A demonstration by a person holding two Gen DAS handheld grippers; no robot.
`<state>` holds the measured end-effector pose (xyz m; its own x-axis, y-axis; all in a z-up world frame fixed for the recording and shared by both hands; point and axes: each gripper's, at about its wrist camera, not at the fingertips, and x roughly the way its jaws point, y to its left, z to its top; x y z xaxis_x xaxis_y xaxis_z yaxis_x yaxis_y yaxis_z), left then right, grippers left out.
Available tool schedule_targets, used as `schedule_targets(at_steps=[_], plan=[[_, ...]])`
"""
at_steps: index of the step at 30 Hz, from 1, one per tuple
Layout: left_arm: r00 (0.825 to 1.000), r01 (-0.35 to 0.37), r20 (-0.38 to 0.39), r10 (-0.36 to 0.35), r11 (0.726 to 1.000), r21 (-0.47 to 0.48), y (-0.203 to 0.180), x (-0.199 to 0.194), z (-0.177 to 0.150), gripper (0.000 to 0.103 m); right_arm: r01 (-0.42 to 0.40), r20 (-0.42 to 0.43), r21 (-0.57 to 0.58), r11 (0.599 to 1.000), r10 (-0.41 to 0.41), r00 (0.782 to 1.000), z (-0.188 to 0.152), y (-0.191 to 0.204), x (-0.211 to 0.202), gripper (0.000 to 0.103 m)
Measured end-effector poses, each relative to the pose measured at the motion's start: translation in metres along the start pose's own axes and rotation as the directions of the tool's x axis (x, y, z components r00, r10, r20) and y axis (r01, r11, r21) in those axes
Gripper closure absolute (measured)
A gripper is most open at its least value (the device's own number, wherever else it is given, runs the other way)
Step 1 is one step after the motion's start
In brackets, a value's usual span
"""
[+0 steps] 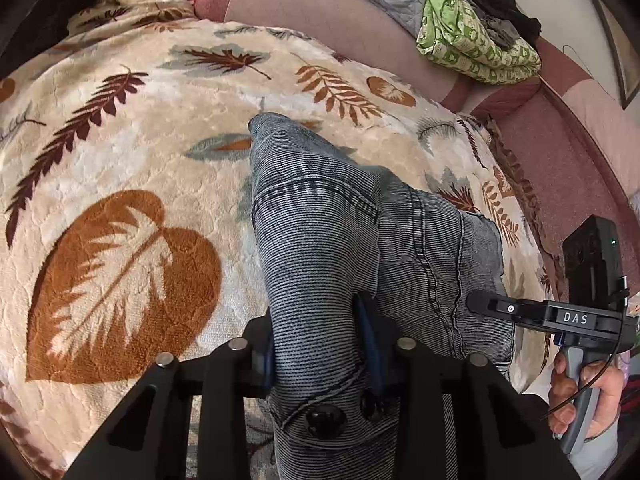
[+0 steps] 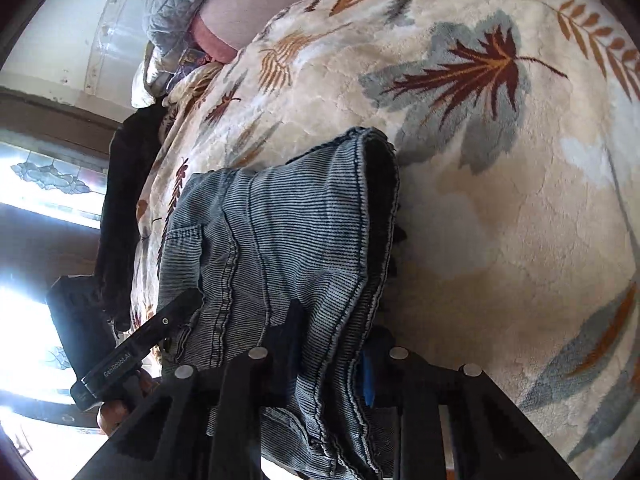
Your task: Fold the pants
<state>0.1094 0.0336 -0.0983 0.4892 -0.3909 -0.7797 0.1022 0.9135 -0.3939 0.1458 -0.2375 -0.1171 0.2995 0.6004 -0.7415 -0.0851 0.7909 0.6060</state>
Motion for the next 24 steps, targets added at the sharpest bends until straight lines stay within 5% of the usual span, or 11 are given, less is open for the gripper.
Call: schedule_targets(at_steps=[7,13,24], plan=[[0.990,-0.029,0.137,0.015,0.994,0.102,-0.023,-0.049,0.016,0.073,-0.019,0.083,-0.120,0.993,0.029,0.996,0.009,0.050,-0.043,0.083],[0.979,-0.027,0.206,0.000,0.991,0.129,-0.032,-0.071,0.061,0.073,-0.025,0.162,-0.164,0.986,0.052,0.985,0.051,0.080,-0.079,0.083],[0.992,-0.056,0.120,0.044,0.994,0.096,-0.009,-0.005,0.075,0.072,-0.006,0.119,-0.085,0.996,0.016,0.993,0.081,0.046,-0.024,0.083]])
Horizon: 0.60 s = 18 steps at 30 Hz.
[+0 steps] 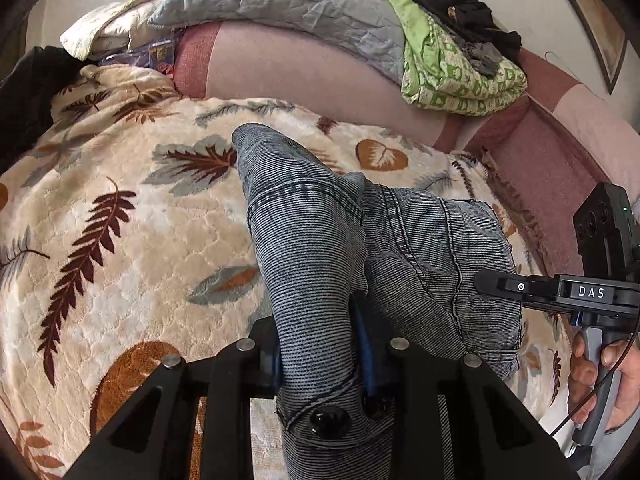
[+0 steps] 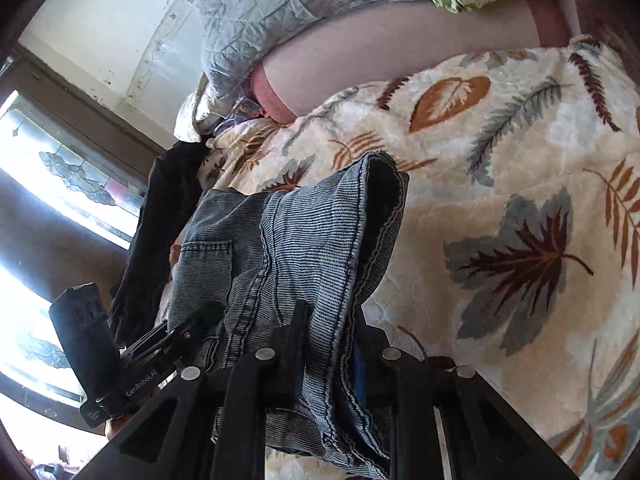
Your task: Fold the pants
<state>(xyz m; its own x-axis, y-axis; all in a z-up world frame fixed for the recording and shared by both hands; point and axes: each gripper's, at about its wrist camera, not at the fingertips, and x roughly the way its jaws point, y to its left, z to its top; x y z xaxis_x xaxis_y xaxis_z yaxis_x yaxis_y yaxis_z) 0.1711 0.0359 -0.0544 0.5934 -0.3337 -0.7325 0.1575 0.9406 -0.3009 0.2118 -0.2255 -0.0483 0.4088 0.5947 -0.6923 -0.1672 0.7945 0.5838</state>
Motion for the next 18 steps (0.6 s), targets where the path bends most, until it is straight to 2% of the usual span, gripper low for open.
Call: schedule_targets(at_steps=[2,4,5,6,8,9,11,13,15,17,18], plan=[[0.998,-0.020,-0.057,0.019,1.000,-0.006,0.005,0.022,-0.007,0.070,0.017,-0.029,0.028,0.999,-0.016,0.999,-0.004,-0.014,0.021,0.083],[0.992,-0.080,-0.097,0.078,0.997,-0.023,0.012,0.040,-0.014,0.059,0.066,-0.078,0.062,0.996,-0.061,0.995,-0.012,-0.030,0.043,0.079],[0.990,-0.110,-0.089,0.106,0.993,-0.034,0.015,0.042,-0.016,0.045,0.092,-0.085,0.077,0.993,-0.086,0.993,-0.015,-0.036,0.049,0.075],[0.988,-0.132,-0.084,0.128,0.990,-0.045,0.017,0.039,-0.017,0.037,0.101,-0.090,0.097,0.990,-0.093,0.992,-0.017,-0.042,0.051,0.063],[0.991,-0.120,-0.069,0.115,0.991,-0.065,0.019,0.025,-0.017,0.033,0.090,-0.104,0.113,0.989,-0.078,0.992,-0.020,-0.043,0.047,0.053],[0.991,-0.125,-0.054,0.122,0.990,-0.061,0.018,0.014,-0.017,0.033,0.105,-0.091,0.085,0.991,-0.097,0.991,-0.021,-0.039,0.040,0.052],[0.986,-0.166,-0.011,0.165,0.985,-0.037,0.014,-0.008,-0.022,0.031,0.155,-0.032,0.013,0.988,-0.154,0.987,-0.026,-0.024,0.018,0.051],[0.979,-0.198,0.042,0.199,0.980,-0.029,0.007,-0.031,-0.033,0.027,0.159,0.048,-0.025,0.987,-0.158,0.986,-0.038,-0.007,-0.006,0.048],[0.975,-0.206,0.086,0.206,0.978,-0.016,0.000,-0.044,-0.048,0.021,0.169,0.104,-0.069,0.983,-0.162,0.981,-0.055,0.008,-0.020,0.035],[0.963,-0.260,0.082,0.256,0.965,0.033,-0.010,-0.038,-0.062,0.020,0.229,0.104,-0.128,0.965,-0.217,0.971,-0.074,0.016,-0.012,0.033],[0.956,-0.291,0.049,0.289,0.954,0.068,-0.014,-0.026,-0.068,0.020,0.260,0.063,-0.152,0.953,-0.253,0.965,-0.081,0.015,0.002,0.033]])
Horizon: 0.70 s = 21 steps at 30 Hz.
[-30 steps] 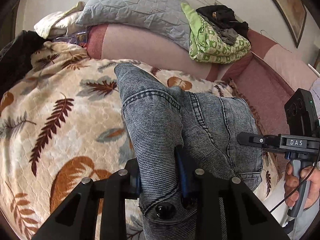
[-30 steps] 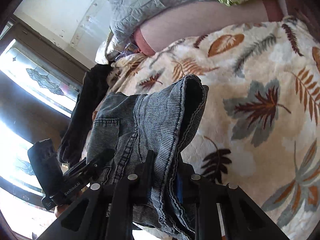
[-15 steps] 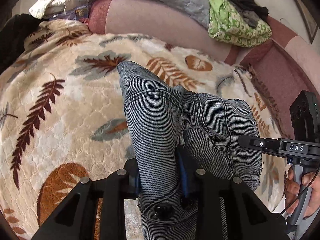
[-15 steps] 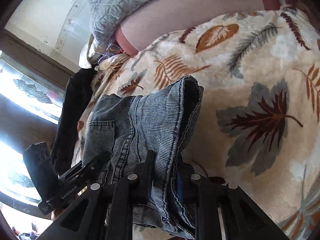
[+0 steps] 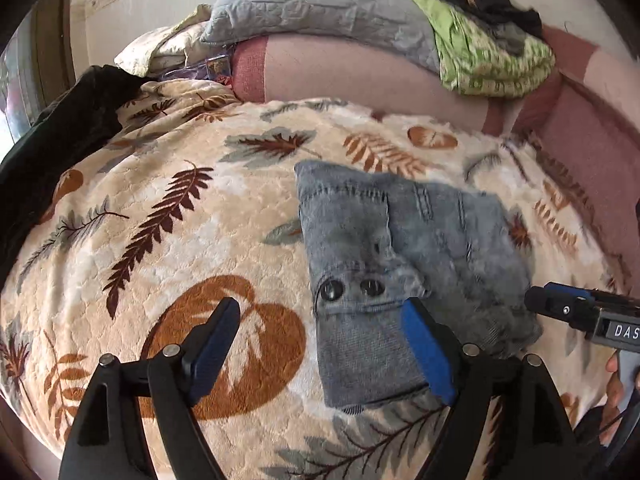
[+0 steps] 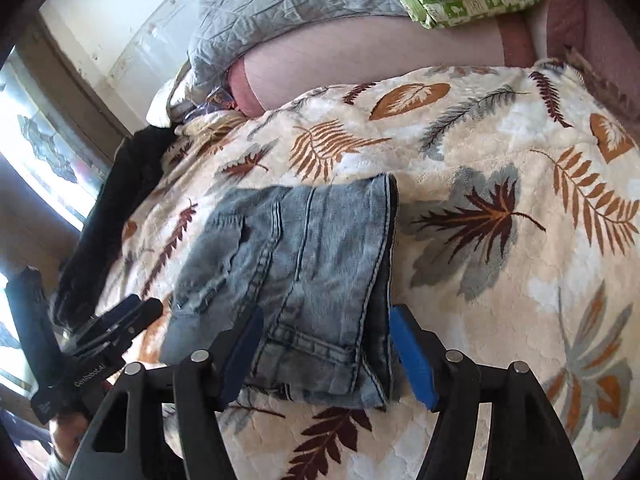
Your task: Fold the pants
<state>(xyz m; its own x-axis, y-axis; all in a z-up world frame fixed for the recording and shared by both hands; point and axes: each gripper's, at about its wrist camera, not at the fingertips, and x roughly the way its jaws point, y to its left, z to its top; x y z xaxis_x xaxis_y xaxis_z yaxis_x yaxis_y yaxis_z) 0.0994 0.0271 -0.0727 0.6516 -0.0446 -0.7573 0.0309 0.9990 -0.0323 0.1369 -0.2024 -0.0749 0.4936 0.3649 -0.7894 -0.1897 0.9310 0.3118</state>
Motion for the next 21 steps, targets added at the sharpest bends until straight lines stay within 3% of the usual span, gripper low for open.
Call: schedule_targets(at_steps=[2,5,8,9,12,17,21], plan=[[1.000,-0.013,-0.002,0.013,1.000,0.008,-0.005,0.008,-0.007,0.019,0.070,-0.122,-0.048,0.996,-0.075,0.990,-0.015,0.001,0.033,0.033],[1.000,-0.019,-0.008,0.019,0.999,-0.039,0.000,-0.011,-0.001,0.020,0.054,-0.079,0.012,0.998,-0.052,0.996,-0.019,-0.003,0.015,0.032],[0.996,-0.018,0.086,0.022,0.999,-0.045,0.001,-0.049,-0.006,0.020,0.017,0.057,0.008,1.000,-0.018,0.998,-0.028,0.005,-0.035,0.031],[0.994,-0.023,0.106,0.028,0.999,-0.043,-0.001,-0.060,-0.009,0.019,0.015,0.099,0.005,1.000,-0.016,0.995,-0.036,0.007,-0.049,0.026],[0.992,-0.011,0.123,0.018,0.998,-0.058,-0.002,-0.080,-0.021,0.019,0.008,0.208,0.015,1.000,-0.011,0.978,-0.067,0.009,-0.079,0.019],[0.992,-0.002,0.122,0.013,0.996,-0.086,-0.006,-0.093,-0.041,0.019,0.070,0.298,0.010,0.998,-0.070,0.952,-0.116,0.007,-0.094,0.019],[0.993,-0.016,0.116,0.025,0.997,-0.074,-0.013,-0.099,-0.049,0.019,0.099,0.322,-0.012,0.995,-0.090,0.942,-0.133,0.011,-0.096,0.019]])
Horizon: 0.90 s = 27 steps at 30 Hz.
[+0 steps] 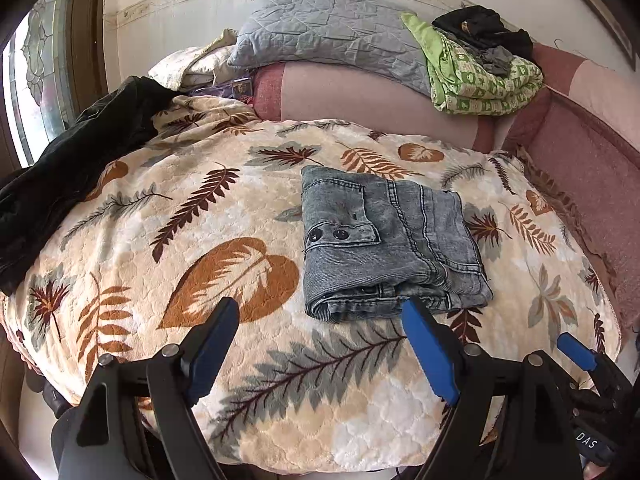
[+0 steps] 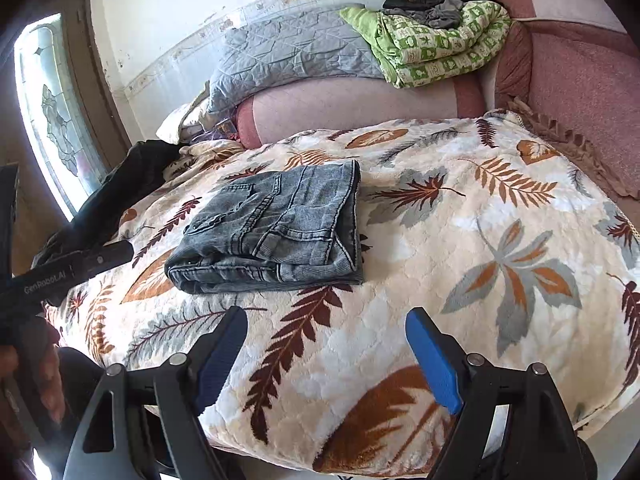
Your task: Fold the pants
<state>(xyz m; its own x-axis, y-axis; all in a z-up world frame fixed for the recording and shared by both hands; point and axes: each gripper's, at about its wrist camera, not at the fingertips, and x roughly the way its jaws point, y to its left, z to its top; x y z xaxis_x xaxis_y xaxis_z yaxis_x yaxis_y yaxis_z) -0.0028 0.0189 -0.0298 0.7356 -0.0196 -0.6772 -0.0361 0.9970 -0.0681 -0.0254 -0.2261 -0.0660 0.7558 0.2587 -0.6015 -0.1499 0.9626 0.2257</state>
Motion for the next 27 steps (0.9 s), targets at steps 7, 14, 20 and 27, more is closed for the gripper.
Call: schedule_targets(at_steps=[7,14,20,27], plan=[[0.997,-0.059,0.052,0.058,0.998,0.030,-0.011,-0.023,-0.003,0.019,0.009,0.102,-0.082,0.997,0.000,0.995,0.007,0.018,-0.020,0.011],[0.999,-0.034,0.040,0.032,0.998,0.053,-0.023,-0.025,-0.004,0.019,0.007,0.106,-0.081,0.997,0.002,0.994,0.007,0.017,-0.015,0.010],[0.999,-0.035,0.040,0.033,0.998,0.053,-0.028,-0.025,-0.003,0.019,0.018,0.101,-0.090,0.996,-0.009,0.995,0.009,0.015,-0.011,0.010],[0.999,-0.033,0.045,0.030,0.998,0.052,-0.030,-0.025,0.000,0.019,0.027,0.101,-0.094,0.995,-0.017,0.995,0.013,0.015,-0.006,0.010]])
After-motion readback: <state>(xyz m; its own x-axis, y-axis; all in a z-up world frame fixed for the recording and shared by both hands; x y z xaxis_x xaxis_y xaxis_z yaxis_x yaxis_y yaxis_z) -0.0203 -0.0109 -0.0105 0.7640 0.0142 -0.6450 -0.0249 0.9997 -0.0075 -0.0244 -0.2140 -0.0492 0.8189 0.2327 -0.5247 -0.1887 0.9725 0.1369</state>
